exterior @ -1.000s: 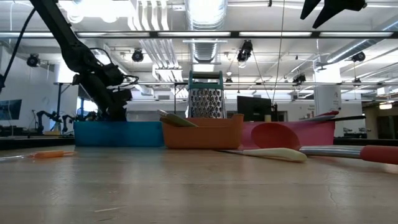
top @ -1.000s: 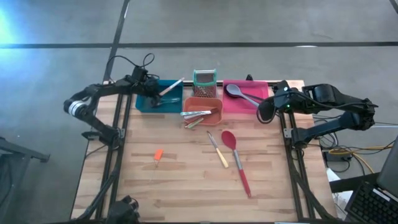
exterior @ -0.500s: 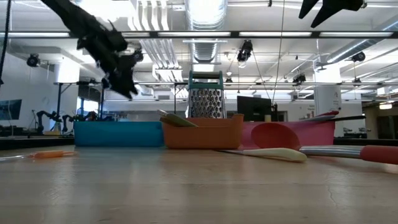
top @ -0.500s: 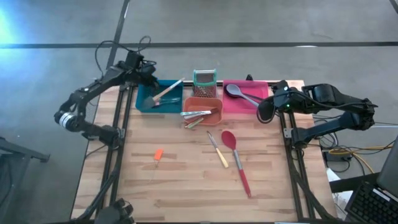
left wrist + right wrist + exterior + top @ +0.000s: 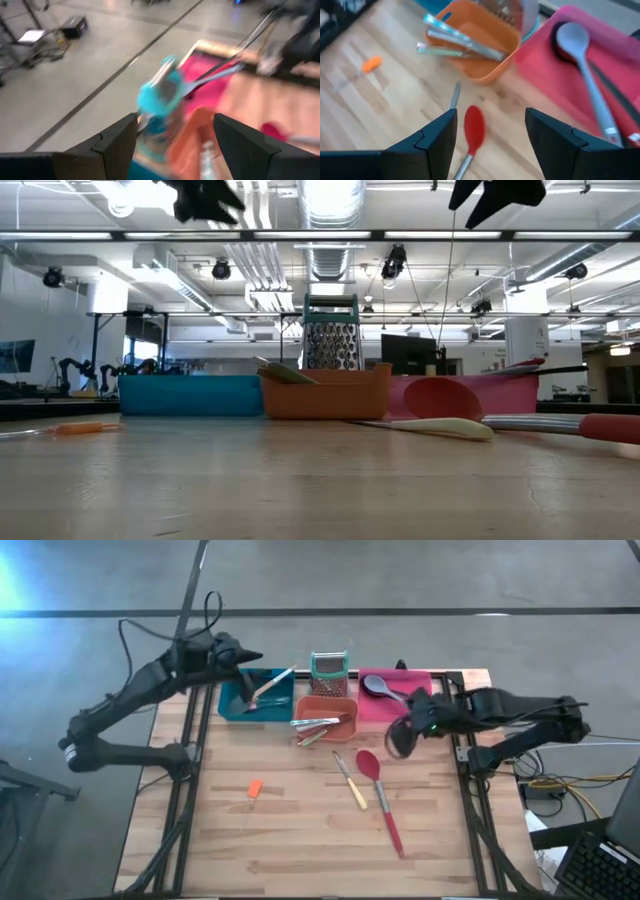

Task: Pick & Place Kitchen Items
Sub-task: Put the red silver ladle scoop into the pink bin

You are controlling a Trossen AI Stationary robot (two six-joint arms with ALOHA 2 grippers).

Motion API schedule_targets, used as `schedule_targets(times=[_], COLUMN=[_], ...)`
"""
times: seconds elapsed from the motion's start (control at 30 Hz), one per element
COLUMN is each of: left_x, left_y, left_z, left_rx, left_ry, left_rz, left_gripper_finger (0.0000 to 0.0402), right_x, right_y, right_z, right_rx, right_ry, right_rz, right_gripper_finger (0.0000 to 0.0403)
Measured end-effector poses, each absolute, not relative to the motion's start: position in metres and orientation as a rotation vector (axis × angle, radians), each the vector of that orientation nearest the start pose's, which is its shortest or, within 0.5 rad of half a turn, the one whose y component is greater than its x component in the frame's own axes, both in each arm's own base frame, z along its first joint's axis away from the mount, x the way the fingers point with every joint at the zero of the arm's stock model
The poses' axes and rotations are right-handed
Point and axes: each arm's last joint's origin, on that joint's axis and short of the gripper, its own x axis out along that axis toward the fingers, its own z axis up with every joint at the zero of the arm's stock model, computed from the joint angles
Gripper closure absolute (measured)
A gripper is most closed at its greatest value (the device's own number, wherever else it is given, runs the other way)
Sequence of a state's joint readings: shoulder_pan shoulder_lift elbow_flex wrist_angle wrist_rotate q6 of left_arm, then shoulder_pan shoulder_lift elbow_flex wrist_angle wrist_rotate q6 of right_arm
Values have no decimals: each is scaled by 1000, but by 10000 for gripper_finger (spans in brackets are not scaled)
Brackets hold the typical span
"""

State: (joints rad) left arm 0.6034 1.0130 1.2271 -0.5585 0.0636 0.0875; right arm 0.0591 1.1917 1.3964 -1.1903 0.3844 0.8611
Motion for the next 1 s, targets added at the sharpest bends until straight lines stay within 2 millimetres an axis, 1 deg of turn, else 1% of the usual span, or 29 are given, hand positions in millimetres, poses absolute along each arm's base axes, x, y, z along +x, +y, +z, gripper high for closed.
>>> schedule_targets(times=[0.1, 0.2, 0.33, 0.43, 0.5, 0.6, 0.73, 0.87, 1.0], left_x=[165, 166, 173, 179, 181, 184, 184, 183, 183], left_y=[85, 63, 40, 28, 25, 24, 24, 24, 24], left_z=[422, 432, 436, 438, 439, 440, 441, 444, 444], left_rx=[-74, -69, -23, -13, -13, 13, 77, 118, 185], left_ry=[269, 221, 204, 183, 168, 161, 160, 152, 162], left_rz=[501, 519, 568, 538, 517, 510, 504, 500, 496], left_gripper_finger=[136, 136, 136, 136, 136, 136, 136, 136, 136], right_x=[217, 231, 248, 256, 261, 264, 270, 277, 288], right_y=[14, 28, 47, 60, 69, 80, 90, 95, 101], right_z=[368, 353, 329, 314, 306, 296, 277, 251, 223], right_rx=[563, 567, 590, 626, 666, 727, 805, 832, 824], right_ry=[815, 870, 941, 1002, 1014, 1014, 1018, 1116, 1201], right_rz=[-668, -675, -713, -731, -759, -812, -909, -970, -1012], right_gripper_finger=[182, 187, 192, 193, 193, 193, 193, 193, 193])
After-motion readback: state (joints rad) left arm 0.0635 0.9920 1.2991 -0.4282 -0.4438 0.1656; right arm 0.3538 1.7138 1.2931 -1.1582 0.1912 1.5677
